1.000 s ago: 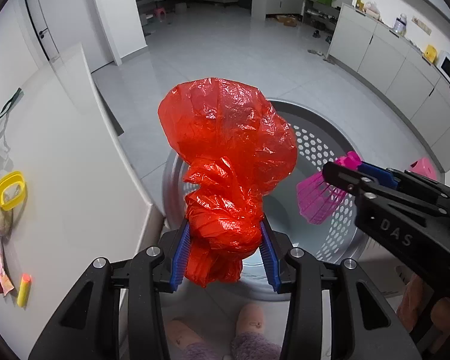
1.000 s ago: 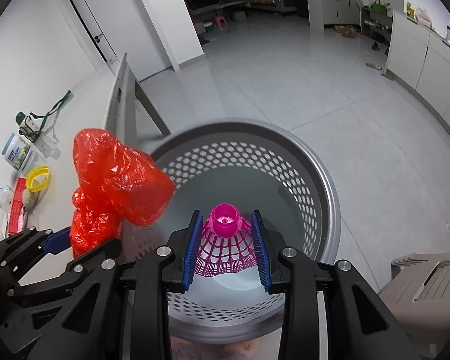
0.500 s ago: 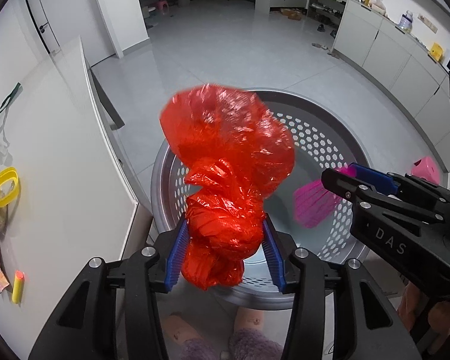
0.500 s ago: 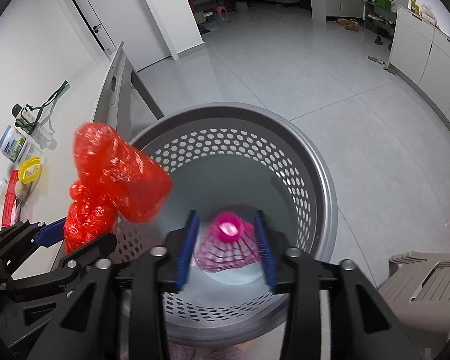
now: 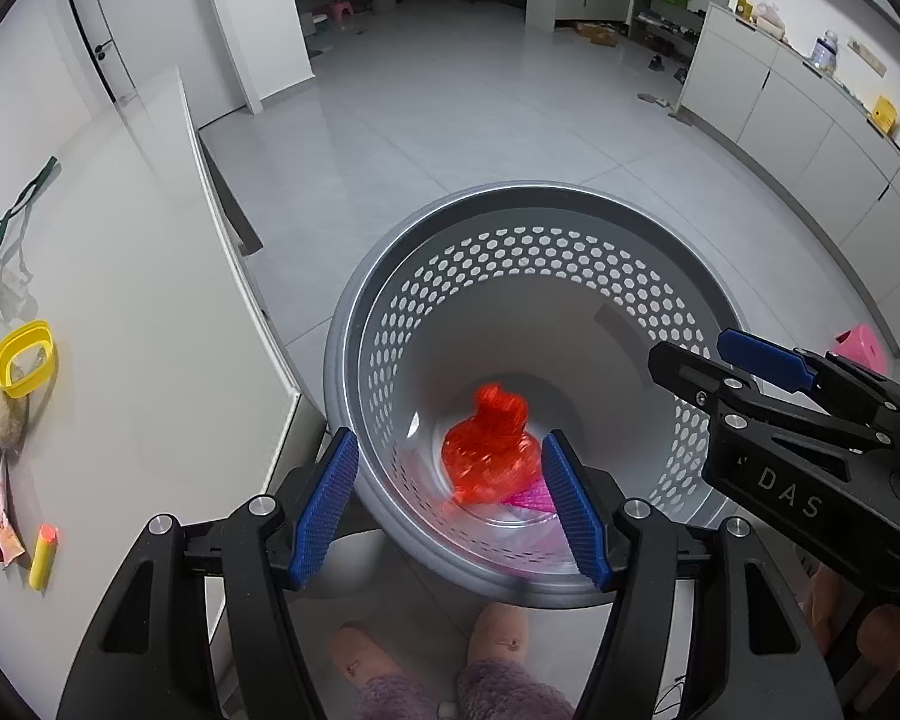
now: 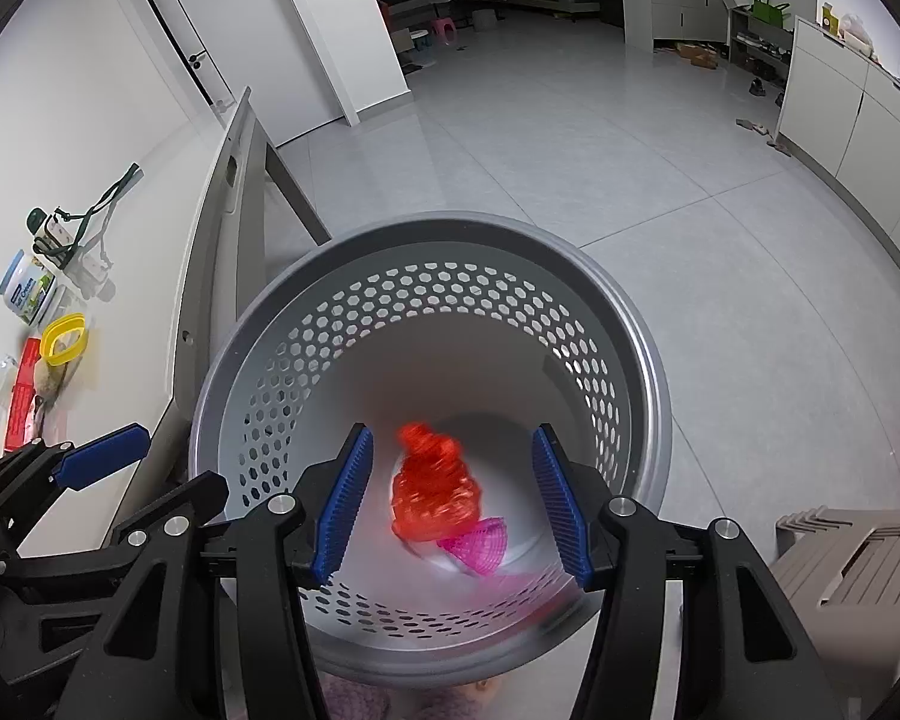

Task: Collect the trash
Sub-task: 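Carry both items over the grey basket and open both tools to drop them, then move both tools back over the table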

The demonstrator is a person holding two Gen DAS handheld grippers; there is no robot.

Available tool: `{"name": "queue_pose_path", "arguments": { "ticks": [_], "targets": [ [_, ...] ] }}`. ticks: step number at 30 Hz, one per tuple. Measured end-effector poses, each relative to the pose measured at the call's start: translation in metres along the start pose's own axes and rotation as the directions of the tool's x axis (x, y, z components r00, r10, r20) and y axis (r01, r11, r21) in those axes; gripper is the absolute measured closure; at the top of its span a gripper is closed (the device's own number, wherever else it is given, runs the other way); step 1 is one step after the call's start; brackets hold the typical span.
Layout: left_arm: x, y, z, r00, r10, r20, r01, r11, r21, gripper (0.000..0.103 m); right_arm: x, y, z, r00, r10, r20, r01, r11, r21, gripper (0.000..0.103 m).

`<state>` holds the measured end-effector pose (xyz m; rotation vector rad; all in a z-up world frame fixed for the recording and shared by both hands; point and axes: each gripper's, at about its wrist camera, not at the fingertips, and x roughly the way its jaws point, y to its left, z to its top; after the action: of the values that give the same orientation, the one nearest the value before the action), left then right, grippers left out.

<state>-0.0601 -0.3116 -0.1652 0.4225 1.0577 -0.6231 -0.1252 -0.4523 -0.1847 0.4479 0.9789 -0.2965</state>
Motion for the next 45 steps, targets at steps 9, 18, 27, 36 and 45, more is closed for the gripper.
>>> {"name": "queue_pose_path", "arguments": {
  "ticks": [9,18,27,36,45],
  "targets": [
    [-0.011,0.007,-0.002,1.000,0.019,0.008,-0.019,1.000,-0.014,0.036,-0.010,0.001,-0.001,1.000,0.005,0.008,-0.005,1.000,0.009,0.048],
    [-0.032,0.037,0.000,0.998,0.053,0.040,-0.050,0.996,-0.079,0.029,-0.024,0.021,0.008,1.000,0.027,-0.001,-0.027,0.999,-0.022,0.047],
    [-0.066,0.084,-0.001,0.990,0.112,0.081,-0.097,0.981,-0.170,0.027,-0.038,0.064,0.025,0.997,0.071,0.002,-0.070,0.993,-0.097,0.046],
    [-0.097,0.149,-0.018,0.977,0.194,0.092,-0.161,0.944,-0.287,0.024,-0.039,0.135,0.033,0.991,0.128,-0.026,-0.130,0.965,-0.226,0.045],
    [-0.120,0.230,-0.070,0.958,0.283,0.035,-0.242,0.871,-0.427,0.023,-0.018,0.232,0.015,0.975,0.195,-0.105,-0.220,0.906,-0.362,0.045]
  ]
}}
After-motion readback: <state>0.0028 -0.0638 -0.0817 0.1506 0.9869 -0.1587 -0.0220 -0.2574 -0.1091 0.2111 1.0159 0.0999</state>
